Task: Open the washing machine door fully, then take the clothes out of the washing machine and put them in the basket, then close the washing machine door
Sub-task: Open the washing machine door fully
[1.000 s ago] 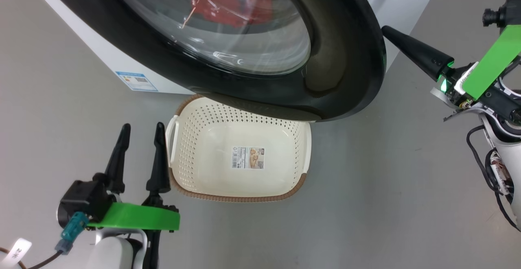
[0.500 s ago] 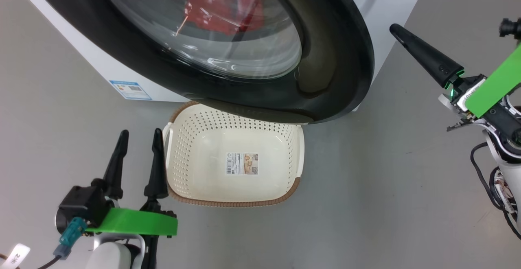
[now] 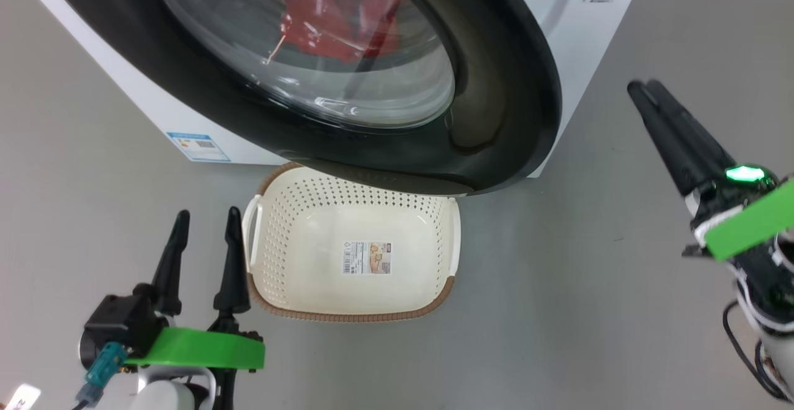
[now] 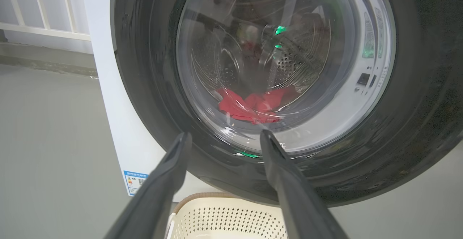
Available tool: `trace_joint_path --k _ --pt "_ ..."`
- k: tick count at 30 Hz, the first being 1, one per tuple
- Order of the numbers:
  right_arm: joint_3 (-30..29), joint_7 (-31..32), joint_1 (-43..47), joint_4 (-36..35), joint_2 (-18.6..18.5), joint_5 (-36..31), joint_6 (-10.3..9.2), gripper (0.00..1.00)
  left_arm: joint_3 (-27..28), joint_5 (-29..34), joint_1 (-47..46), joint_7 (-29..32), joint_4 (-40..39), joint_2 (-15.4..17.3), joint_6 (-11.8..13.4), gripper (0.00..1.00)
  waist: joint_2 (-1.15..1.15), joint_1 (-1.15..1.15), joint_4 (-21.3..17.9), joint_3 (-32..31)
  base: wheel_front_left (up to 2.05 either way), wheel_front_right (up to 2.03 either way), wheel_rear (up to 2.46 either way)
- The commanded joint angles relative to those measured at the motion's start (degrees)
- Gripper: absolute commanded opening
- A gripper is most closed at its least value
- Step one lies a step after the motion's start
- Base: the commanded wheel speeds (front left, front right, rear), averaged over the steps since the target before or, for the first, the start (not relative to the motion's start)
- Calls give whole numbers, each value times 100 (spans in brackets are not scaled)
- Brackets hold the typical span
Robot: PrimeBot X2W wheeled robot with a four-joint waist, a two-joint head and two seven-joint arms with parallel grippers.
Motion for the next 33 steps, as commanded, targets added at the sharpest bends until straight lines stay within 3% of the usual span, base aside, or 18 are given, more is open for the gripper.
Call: trace_joint_path --k 1,8,13,22,33 --pt "110 -188 192 -213 -175 -161 10 100 220 75 17 -71 -165 106 -15 100 0 0 -29 -20 0 0 0" --pt "579 -1320 608 -381 -523 -789 10 100 292 115 66 -71 -193 106 -48 100 0 0 -87 -31 0 0 0" --pt "693 -1656 761 -204 -561 -1366 10 100 283 118 63 -71 -192 106 -58 100 0 0 -92 -19 0 0 0" --pt "2 -1707 1302 20 344 -2431 10 100 353 182 141 -71 -199 106 -74 100 0 0 -100 -29 0 0 0" --pt "-573 -1708 1505 263 1047 -3833 10 100 382 222 171 -71 -163 106 -104 100 0 0 -96 -66 0 0 0"
